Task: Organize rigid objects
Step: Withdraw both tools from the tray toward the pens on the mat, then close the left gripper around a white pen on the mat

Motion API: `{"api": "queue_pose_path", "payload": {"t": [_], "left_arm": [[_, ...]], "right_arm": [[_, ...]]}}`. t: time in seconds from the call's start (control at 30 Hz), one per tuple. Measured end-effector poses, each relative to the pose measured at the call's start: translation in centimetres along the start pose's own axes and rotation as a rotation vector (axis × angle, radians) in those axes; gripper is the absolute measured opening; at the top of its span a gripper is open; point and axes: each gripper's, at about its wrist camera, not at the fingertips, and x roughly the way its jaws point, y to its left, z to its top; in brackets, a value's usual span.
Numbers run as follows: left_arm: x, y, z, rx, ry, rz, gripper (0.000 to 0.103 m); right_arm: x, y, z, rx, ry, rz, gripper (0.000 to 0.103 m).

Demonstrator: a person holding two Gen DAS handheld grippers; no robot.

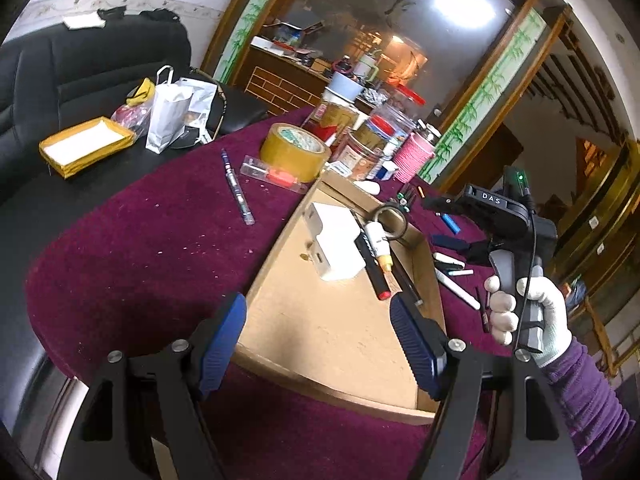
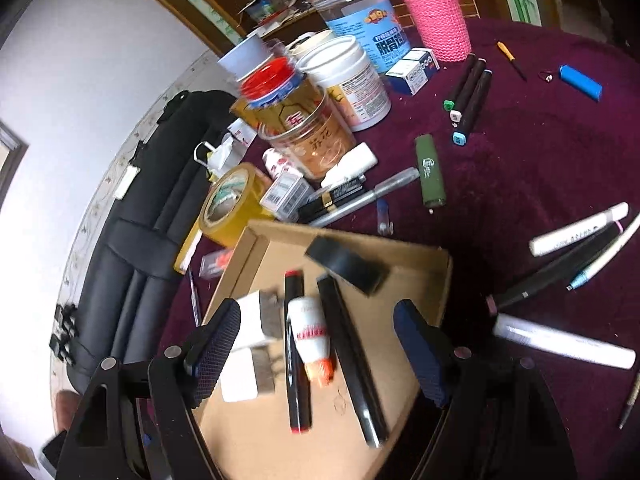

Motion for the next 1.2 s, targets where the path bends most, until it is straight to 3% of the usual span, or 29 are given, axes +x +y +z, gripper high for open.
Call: {"api": "queue_pose_path", "payload": {"t": [0.2,0.33,0.4,0.47,0.53,0.63,0.77,0.87,0.93,1.0,1.2], "left_arm": [[-0.4,-3.5,-0.9,0.104,0.014,0.000,0.079],[-0.1,-6.4,-1.8,0.184,0.043,-0.008,0.079],[0.4,-7.9,-2.2,0.211,0.068,-0.028,0.079],[1.2,-9.8,-2.5,0.235,0.091,-0.049,0.079],[2.0,-12.2,-2.7,0.267,0.114,-0.072,0.079],[3.6,-15.6,-2.8,0.322,0.144,-0.093,0.079],[6.6,-20.1,-2.5,0.393,0.178,-0.105,0.079],[9.9,-22.6,-1.9,0.410,0.220,-0.104,0.079],[12.2,-23.6,-1.5,0.394,0.257,-0.103,0.079],[14.9,-24.3,-1.2,0.370,0.300,-0.099,0.079],[24.9,-27.4,0.6,0.280,0.458,-0.107,0.078]], "right_arm": [[-6.4,-1.0,-3.8,-0.180,-0.099,-0.136,0.083],[-12.7,-3.4,-6.5,-0.270,-0.258,-0.304,0.087],[-16.0,-5.2,-7.8,-0.276,-0.379,-0.414,0.103],[-18.3,-7.6,-8.6,-0.242,-0.476,-0.476,0.103],[-18.8,-10.5,-7.9,-0.170,-0.451,-0.494,0.103],[-18.8,-16.9,-6.9,0.025,-0.370,-0.390,0.103],[-19.4,-23.2,-6.5,0.214,-0.419,-0.344,0.103],[-19.5,-26.1,-6.3,0.274,-0.462,-0.318,0.102],[-19.2,-27.1,-6.8,0.288,-0.477,-0.317,0.102],[-18.8,-28.5,-6.8,0.327,-0.440,-0.292,0.102],[-18.5,-28.3,-6.6,0.363,-0.434,-0.226,0.102]]}}
